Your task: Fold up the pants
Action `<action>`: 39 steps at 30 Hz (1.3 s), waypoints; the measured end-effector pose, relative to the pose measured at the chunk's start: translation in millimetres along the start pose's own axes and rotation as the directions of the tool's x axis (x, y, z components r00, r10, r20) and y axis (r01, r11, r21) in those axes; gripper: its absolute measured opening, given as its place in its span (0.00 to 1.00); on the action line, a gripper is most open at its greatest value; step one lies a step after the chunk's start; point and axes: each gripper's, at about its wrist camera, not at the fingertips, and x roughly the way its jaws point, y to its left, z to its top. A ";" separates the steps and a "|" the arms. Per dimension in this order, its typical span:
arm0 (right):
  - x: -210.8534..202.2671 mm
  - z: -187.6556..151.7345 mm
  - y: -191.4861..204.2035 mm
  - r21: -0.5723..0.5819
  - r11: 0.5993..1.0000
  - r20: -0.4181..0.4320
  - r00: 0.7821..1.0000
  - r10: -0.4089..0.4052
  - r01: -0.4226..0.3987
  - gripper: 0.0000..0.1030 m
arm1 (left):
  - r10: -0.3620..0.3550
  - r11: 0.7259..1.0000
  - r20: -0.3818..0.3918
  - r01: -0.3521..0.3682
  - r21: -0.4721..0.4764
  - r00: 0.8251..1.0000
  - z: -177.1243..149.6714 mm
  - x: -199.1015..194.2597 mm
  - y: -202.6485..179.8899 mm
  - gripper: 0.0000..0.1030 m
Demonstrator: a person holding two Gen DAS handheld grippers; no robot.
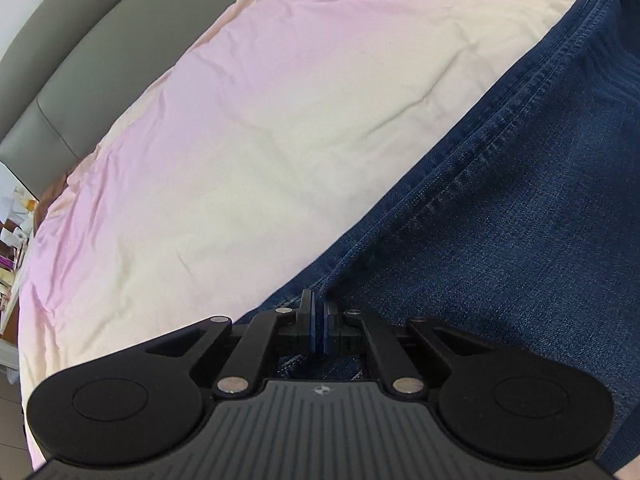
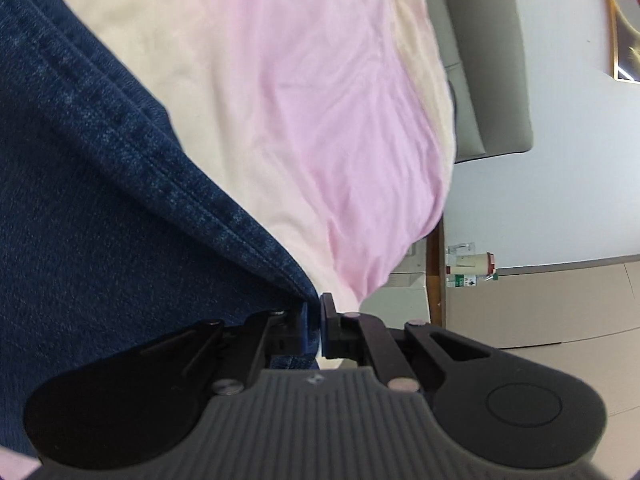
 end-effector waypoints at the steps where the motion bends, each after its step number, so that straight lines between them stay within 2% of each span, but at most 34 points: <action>1: 3.0 2.1 5.0 -0.014 1.000 -0.006 1.000 -0.001 0.001 0.00 | 0.008 1.000 0.007 -0.008 0.009 1.000 -2.1 0.0 -2.1 0.03; 5: 8.6 6.3 10.7 -0.035 0.999 -0.011 1.000 -0.023 0.023 0.00 | 0.017 0.999 0.056 -0.015 -0.033 0.998 -5.2 -18.5 0.6 0.03; 8: 8.8 9.7 -3.0 0.011 0.998 -0.003 0.998 -0.067 0.067 0.00 | 0.030 0.998 0.115 -0.024 -0.050 0.993 1.6 -40.0 8.3 0.03; 10: 14.6 14.6 -11.7 0.027 0.996 -0.026 0.996 -0.083 0.084 0.00 | 0.032 0.998 0.132 -0.025 -0.058 0.991 8.5 -43.4 12.4 0.03; 14: 20.8 25.9 -9.0 0.031 0.996 -0.047 0.995 -0.083 0.084 0.00 | 0.027 0.999 0.100 -0.022 -0.045 0.995 14.8 -19.6 11.8 0.03; 19: 33.5 38.6 3.0 0.019 0.997 -0.068 0.995 -0.079 0.081 0.00 | 0.000 0.997 0.048 0.003 -0.072 0.999 16.7 11.7 8.4 0.04; 22: 38.6 41.2 5.9 0.026 0.998 -0.075 0.996 -0.053 0.055 0.00 | -0.006 0.997 0.032 0.009 -0.076 0.999 14.5 17.6 12.2 0.18; 23: 39.3 41.2 7.1 0.025 0.999 -0.082 0.996 -0.043 0.045 0.01 | 0.002 0.997 0.036 0.000 -0.080 0.999 13.4 15.9 14.5 0.35; 24: 38.8 40.9 7.5 0.027 0.999 -0.079 0.996 -0.037 0.039 0.05 | 0.015 0.996 0.037 -0.012 -0.086 0.999 12.7 12.9 16.2 0.48; 25: 36.8 40.0 7.2 0.027 0.999 -0.070 0.997 -0.036 0.038 0.31 | 0.029 0.995 0.054 -0.024 -0.101 0.998 11.3 6.8 19.5 0.67; 26: 33.6 39.1 7.0 0.029 0.999 -0.064 0.997 -0.037 0.039 0.59 | 0.035 0.993 0.076 -0.026 -0.115 0.996 9.8 -1.8 23.3 0.69; 27: 29.0 37.9 5.4 0.034 0.999 -0.050 0.998 -0.040 0.042 0.65 | 0.036 0.991 0.082 -0.025 -0.129 0.996 8.5 -10.7 28.8 0.69; 32: -10.3 31.2 -5.0 0.088 0.996 0.016 0.999 -0.027 0.026 0.67 | 0.043 0.975 0.080 -0.025 -0.221 0.996 -20.1 -65.6 63.7 0.69; 35: -48.3 21.4 -6.8 0.163 0.985 0.073 0.996 0.050 -0.062 0.68 | 0.067 0.955 0.055 -0.048 -0.292 0.996 -53.3 -92.6 88.0 0.69; 37: -74.7 14.6 -1.7 0.186 0.973 0.108 0.987 0.121 -0.139 0.68 | 0.075 0.930 0.037 -0.056 -0.363 0.997 -79.6 -105.1 103.6 0.71; 39: -103.3 7.7 11.1 0.193 0.961 0.142 0.975 0.172 -0.197 0.68 | 0.032 0.887 0.025 -0.017 -0.461 0.999 -107.5 -111.8 122.6 0.73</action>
